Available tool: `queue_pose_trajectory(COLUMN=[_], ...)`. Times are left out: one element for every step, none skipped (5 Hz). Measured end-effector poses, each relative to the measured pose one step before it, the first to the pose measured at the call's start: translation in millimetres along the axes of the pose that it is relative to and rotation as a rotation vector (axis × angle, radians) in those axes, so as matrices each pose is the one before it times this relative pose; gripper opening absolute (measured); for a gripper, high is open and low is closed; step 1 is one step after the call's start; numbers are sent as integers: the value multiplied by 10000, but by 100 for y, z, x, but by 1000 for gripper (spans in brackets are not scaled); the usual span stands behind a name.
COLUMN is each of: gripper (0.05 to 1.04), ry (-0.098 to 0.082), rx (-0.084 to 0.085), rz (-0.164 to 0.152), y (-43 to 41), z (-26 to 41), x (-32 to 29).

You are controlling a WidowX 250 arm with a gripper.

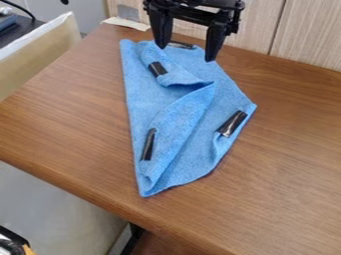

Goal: Fold the cloth from right bottom to upper left

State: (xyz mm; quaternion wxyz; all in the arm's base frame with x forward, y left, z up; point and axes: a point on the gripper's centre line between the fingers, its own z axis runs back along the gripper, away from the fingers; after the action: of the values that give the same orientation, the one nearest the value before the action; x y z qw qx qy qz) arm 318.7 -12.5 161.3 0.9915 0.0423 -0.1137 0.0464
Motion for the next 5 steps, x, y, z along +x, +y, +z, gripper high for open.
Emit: queue_pose_trajectory(gripper=[1001,1001,1001,1001,1001], ry=[319,596,-51,198,-198], rx=[-30,-511,-223,-332,-224], rz=[-61,-1403,-630,-679,-367], y=[-176,-2315,-1691,-2122,-737], z=[-909,-1486,12,-1297,-1150], x=[-384,-2288,-1807,-2088,-373])
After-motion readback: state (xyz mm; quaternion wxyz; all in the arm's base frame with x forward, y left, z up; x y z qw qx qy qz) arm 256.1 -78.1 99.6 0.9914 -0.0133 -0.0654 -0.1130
